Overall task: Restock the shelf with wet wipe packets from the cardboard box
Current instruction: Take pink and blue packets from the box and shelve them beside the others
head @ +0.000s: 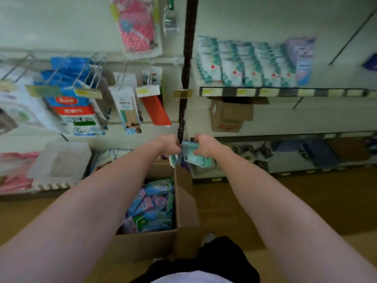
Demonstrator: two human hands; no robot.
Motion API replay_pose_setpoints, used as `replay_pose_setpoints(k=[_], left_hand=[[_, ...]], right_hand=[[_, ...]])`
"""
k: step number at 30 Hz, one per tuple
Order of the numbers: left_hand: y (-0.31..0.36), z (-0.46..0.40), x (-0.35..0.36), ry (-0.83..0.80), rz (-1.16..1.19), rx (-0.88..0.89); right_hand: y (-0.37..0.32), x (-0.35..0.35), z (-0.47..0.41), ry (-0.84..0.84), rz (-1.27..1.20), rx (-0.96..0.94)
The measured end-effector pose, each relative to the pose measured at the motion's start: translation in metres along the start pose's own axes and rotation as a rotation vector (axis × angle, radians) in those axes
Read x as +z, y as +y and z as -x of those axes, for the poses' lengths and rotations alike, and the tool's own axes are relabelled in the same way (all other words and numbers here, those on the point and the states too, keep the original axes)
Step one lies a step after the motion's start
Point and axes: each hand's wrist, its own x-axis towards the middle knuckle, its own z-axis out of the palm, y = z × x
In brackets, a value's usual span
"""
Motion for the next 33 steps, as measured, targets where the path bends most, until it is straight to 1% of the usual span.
replay_pose_setpoints(k=[3, 5, 7, 11, 15, 18, 21, 25, 29, 33], left_hand=[[0.029, 0.005, -0.011, -0.094, -0.084, 0.061], [0.049, 0.004, -0.018, -0.102, -0.168, 0.070], [0.071, -0.003, -0.026, -0.041, -0.219, 0.094], [0.121, -0.022, -0.041, 0.086, -0.192, 0.116], [0.171, -0.038, -0.052, 0.315, -0.291, 0.083], [0.203, -0.053, -0.058, 0.443, -0.338, 0.045], [0.229, -0.067, -0.068, 0.507, -0.269, 0.027], [0.247, -0.082, -0.085, 0.491, -0.067, -0.018], [0.251, -0.084, -0.100, 0.553, 0.029, -0.041], [0.239, -0.092, -0.121, 0.581, 0.076, -0.057]], right_hand=[[0.019, -0.025, 0.013, 0.010, -0.004, 0.012], [0.034, -0.042, 0.018, 0.024, 0.000, 0.026], [0.052, -0.058, 0.021, 0.038, 0.001, 0.030], [0.091, -0.092, 0.021, 0.056, 0.001, 0.017], [0.135, -0.127, 0.012, 0.076, 0.006, -0.001], [0.163, -0.154, 0.001, 0.081, 0.014, -0.038], [0.181, -0.183, -0.012, 0.082, 0.041, -0.103], [0.190, -0.219, -0.033, 0.103, 0.106, -0.190], [0.187, -0.240, -0.052, 0.161, 0.085, -0.223], [0.175, -0.261, -0.077, 0.162, 0.031, -0.265]])
